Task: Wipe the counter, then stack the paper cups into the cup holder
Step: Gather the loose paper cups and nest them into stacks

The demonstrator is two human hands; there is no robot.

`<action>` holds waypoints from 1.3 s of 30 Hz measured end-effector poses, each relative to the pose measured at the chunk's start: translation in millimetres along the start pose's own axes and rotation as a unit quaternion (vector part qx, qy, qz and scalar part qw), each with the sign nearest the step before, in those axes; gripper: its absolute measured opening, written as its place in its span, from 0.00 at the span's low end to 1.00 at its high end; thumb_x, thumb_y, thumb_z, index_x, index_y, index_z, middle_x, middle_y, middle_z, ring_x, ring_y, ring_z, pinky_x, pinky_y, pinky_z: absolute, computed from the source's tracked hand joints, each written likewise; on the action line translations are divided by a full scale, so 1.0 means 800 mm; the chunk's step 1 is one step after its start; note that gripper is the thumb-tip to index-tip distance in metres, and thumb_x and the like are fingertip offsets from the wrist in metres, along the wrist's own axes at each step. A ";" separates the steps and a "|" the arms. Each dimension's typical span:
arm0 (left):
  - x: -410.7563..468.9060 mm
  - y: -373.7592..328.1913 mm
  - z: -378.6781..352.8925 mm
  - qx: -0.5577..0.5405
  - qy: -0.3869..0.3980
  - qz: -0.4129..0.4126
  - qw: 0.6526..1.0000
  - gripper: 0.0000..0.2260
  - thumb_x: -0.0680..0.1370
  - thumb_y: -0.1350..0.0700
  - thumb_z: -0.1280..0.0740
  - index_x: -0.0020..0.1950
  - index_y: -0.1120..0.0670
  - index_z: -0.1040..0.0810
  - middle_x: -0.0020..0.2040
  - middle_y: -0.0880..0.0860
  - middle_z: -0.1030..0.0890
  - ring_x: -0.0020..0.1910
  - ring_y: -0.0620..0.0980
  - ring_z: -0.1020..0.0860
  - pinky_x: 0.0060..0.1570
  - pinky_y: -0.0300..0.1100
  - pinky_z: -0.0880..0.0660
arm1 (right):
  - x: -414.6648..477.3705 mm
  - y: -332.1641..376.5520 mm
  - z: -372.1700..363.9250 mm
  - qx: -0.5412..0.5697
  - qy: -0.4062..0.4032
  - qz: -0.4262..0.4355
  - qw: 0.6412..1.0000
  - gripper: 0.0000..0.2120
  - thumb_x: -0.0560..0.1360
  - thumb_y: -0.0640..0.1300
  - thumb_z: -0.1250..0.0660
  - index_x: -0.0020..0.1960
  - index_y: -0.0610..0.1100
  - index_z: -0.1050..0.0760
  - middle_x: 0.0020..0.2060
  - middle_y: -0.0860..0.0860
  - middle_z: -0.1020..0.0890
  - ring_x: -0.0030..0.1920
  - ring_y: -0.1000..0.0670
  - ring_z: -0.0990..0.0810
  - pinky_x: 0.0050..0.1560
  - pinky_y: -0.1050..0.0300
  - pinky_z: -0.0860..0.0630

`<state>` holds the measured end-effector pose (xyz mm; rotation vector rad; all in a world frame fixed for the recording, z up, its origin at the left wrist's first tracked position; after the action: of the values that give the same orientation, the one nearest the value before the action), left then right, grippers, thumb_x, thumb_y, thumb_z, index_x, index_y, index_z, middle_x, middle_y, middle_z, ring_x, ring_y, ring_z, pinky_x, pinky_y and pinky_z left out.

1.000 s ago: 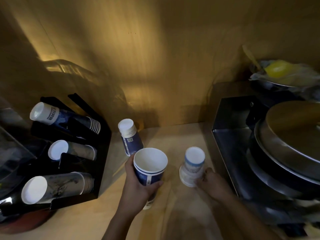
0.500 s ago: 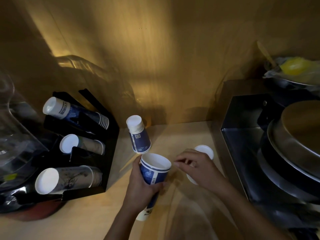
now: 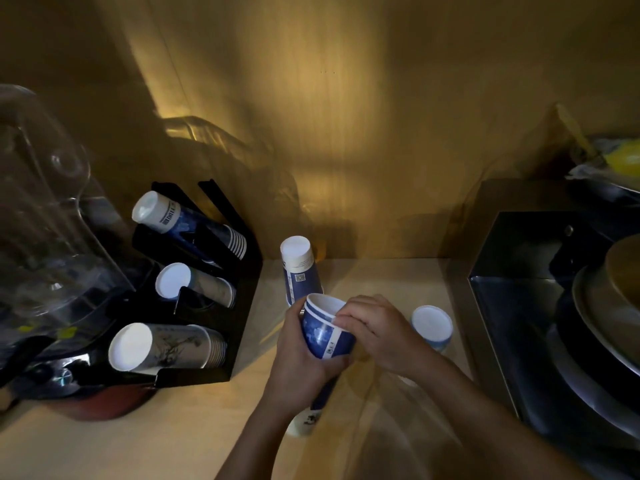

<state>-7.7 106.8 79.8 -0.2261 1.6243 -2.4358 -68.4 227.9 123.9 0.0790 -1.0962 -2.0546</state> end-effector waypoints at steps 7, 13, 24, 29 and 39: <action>-0.004 0.019 0.008 -0.050 0.033 0.020 0.998 0.41 0.61 0.63 0.21 0.61 0.37 0.42 0.57 0.40 0.30 0.48 0.28 0.24 0.39 0.24 0.26 | 0.009 -0.011 0.046 0.101 -0.081 -0.074 0.989 0.12 0.77 0.42 0.41 0.37 0.51 0.27 0.33 0.56 0.24 0.35 0.60 0.27 0.37 0.67 0.32; -0.009 0.035 0.004 -0.087 0.048 0.069 0.993 0.41 0.61 0.64 0.22 0.62 0.43 0.43 0.54 0.42 0.28 0.42 0.29 0.22 0.33 0.24 0.27 | 0.014 -0.021 0.075 0.130 -0.121 -0.065 0.982 0.12 0.77 0.44 0.40 0.36 0.54 0.26 0.31 0.62 0.23 0.34 0.62 0.27 0.34 0.69 0.32; -0.019 -0.001 -0.007 0.036 -0.004 -0.023 0.999 0.45 0.60 0.56 0.21 0.62 0.30 0.47 0.63 0.45 0.32 0.60 0.45 0.26 0.58 0.45 0.24 | 0.007 0.000 0.021 0.092 -0.074 -0.096 0.988 0.11 0.71 0.54 0.33 0.36 0.48 0.24 0.32 0.50 0.20 0.35 0.51 0.21 0.37 0.54 0.25; -0.017 -0.009 -0.001 -0.064 0.030 -0.027 0.997 0.43 0.63 0.64 0.22 0.61 0.31 0.43 0.60 0.43 0.28 0.53 0.38 0.21 0.44 0.31 0.22 | 0.009 0.016 0.007 0.171 0.055 -0.080 0.980 0.05 0.73 0.53 0.35 0.41 0.55 0.22 0.37 0.58 0.18 0.41 0.60 0.20 0.40 0.64 0.26; -0.027 0.004 0.010 -0.179 0.043 0.058 0.981 0.37 0.62 0.60 0.21 0.61 0.37 0.38 0.55 0.46 0.22 0.46 0.39 0.18 0.38 0.32 0.22 | 0.002 0.003 0.021 0.147 0.080 -0.053 0.984 0.10 0.74 0.40 0.35 0.39 0.55 0.23 0.37 0.56 0.20 0.41 0.60 0.23 0.44 0.65 0.27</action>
<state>15.6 104.2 79.5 -0.0759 2.0452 -2.0823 -75.0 237.5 136.9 0.4525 -1.3093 -1.9258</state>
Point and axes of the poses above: each hand's wrist, its own x-axis towards the middle knuckle, its own z-axis out of the back of the hand, y = z × x, the point moved 4 cm from there along x, towards the middle knuckle
